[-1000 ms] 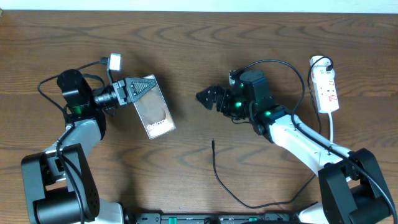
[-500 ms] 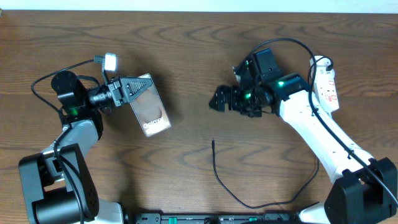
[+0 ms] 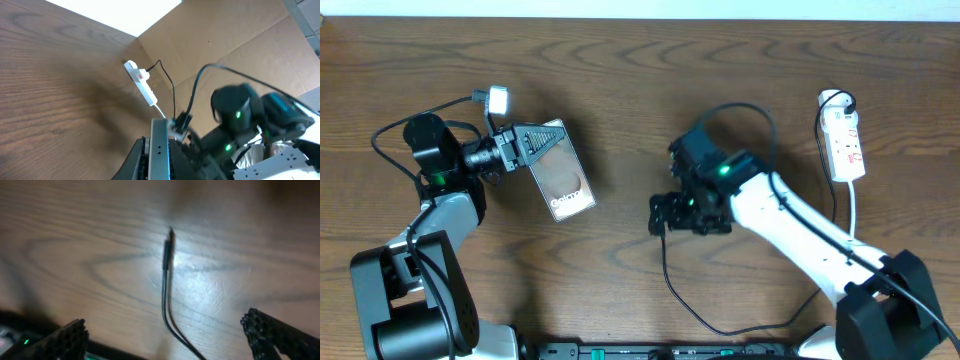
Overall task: Plug charger to phone and switch on socket
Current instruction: 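Lower the right gripper over the black cable's plug end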
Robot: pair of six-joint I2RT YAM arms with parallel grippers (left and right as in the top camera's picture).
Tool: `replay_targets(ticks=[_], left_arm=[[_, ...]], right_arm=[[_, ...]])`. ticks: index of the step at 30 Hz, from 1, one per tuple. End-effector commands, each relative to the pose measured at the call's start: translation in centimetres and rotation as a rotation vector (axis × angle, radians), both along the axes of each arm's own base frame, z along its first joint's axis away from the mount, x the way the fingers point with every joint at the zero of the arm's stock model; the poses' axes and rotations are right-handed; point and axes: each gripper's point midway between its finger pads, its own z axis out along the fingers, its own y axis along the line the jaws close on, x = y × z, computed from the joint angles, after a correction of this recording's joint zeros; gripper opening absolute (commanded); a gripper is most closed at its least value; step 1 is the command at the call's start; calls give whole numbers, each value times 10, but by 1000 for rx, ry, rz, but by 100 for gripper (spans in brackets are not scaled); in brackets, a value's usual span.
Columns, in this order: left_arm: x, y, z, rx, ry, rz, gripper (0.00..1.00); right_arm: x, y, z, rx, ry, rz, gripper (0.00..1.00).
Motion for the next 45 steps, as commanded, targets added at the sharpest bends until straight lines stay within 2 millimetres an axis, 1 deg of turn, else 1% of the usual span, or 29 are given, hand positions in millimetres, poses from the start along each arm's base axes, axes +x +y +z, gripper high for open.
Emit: replay_targets(ticks=[1, 3, 5, 6, 7, 9, 10, 11, 13, 15, 19, 21, 23, 28, 33, 35, 36, 38, 45], left_arm=[[-3, 0, 9, 9, -38, -22, 7], [-3, 0, 9, 9, -38, -22, 7], [-3, 0, 9, 9, -38, -22, 8], [-3, 0, 9, 8, -38, -22, 7], [-3, 0, 9, 8, -38, -22, 7], [-3, 0, 9, 7, -33, -22, 8], [-3, 0, 9, 6, -31, -22, 7], [-3, 0, 9, 6, -30, -22, 7], [-3, 0, 9, 6, -31, -22, 7], [-3, 0, 9, 6, -31, -22, 7], [-4, 0, 8, 5, -27, -22, 7], [-4, 0, 8, 5, -27, -22, 8], [-3, 0, 8, 5, -27, -21, 8], [-3, 0, 8, 5, -27, -21, 7], [-3, 0, 8, 5, -27, -21, 8], [-3, 0, 8, 5, -27, -21, 8], [-3, 0, 8, 5, -27, -21, 7], [-3, 0, 8, 4, -23, -21, 7], [-4, 0, 8, 3, -20, -21, 8]], right_arm=[[-12, -3, -17, -68, 30, -86, 95], [-16, 0, -21, -66, 33, -95, 90], [-17, 6, -22, -56, 26, -94, 89], [-19, 8, -23, -54, 25, -91, 82], [-20, 9, -23, -53, 25, -87, 79], [-26, 12, -23, -52, 35, -68, 86], [-28, 13, -23, -55, 38, -61, 86], [-29, 15, -24, -53, 36, -56, 84], [-27, 19, -23, -37, 20, -52, 81], [-24, 20, -23, -33, 13, -66, 88], [-22, 5, -27, -117, 1, -135, 93], [-24, -2, -28, -149, 10, -153, 93], [-26, -4, -28, -157, 18, -156, 93], [-24, -4, -26, -162, 12, -156, 94], [-21, -7, -26, -215, 28, -155, 94], [-19, -7, -28, -243, 43, -155, 89], [-17, -6, -29, -256, 46, -154, 88], [-15, -7, -31, -281, 53, -147, 88], [-7, 1, -39, -286, 50, -136, 88]])
